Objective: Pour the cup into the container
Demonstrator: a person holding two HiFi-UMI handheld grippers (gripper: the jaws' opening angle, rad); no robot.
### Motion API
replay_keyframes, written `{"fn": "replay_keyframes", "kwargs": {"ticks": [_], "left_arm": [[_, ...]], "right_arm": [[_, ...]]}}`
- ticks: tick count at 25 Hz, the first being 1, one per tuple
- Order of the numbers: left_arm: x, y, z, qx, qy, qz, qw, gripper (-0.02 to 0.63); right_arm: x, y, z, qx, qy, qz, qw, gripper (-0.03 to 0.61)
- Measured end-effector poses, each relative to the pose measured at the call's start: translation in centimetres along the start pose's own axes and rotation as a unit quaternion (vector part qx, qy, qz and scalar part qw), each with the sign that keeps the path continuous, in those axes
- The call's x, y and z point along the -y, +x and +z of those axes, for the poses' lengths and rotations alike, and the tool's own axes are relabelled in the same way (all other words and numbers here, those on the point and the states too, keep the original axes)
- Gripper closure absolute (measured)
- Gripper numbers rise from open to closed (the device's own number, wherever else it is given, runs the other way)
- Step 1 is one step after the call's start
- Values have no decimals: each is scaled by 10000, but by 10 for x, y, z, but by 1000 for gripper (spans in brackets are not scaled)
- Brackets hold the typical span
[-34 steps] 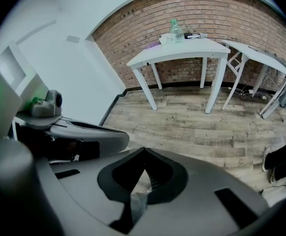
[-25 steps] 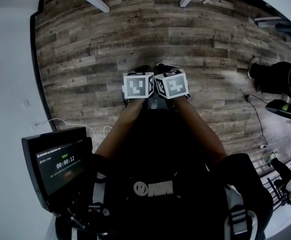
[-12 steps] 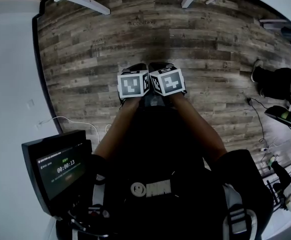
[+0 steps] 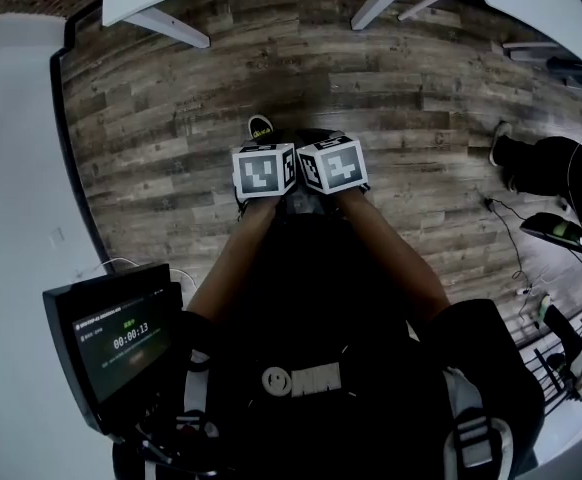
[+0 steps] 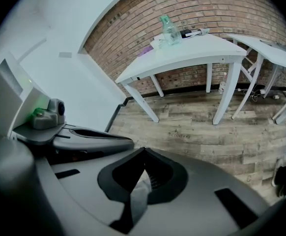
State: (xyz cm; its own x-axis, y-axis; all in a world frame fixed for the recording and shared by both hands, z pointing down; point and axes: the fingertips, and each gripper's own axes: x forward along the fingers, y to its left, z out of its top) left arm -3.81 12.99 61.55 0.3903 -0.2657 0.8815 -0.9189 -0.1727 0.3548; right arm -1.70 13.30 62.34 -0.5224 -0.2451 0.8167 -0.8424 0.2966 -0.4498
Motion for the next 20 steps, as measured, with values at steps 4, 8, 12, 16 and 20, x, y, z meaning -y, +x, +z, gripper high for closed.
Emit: {"fn": "replay_keyframes", "kwargs": {"ticks": [4, 8, 12, 16, 20], "left_arm": [[-28, 2, 34, -15, -27, -221, 9998, 614], [-69, -7, 72, 77, -169, -274, 9995, 614], [-100, -13, 92, 86, -258, -391, 9989, 614], [-108, -14, 105, 63, -253, -444, 9987, 614], [-109, -11, 122, 95, -212, -511, 9984, 614]], "right_arm": [[-10, 21, 39, -34, -30, -135, 9999, 574], [-32, 49, 81, -66, -115, -170, 9998, 574], [-51, 73, 107, -93, -163, -141, 9997, 574], [-54, 74, 124, -119, -203, -270, 9994, 574], [-51, 77, 141, -66, -213, -315, 9993, 574]]}}
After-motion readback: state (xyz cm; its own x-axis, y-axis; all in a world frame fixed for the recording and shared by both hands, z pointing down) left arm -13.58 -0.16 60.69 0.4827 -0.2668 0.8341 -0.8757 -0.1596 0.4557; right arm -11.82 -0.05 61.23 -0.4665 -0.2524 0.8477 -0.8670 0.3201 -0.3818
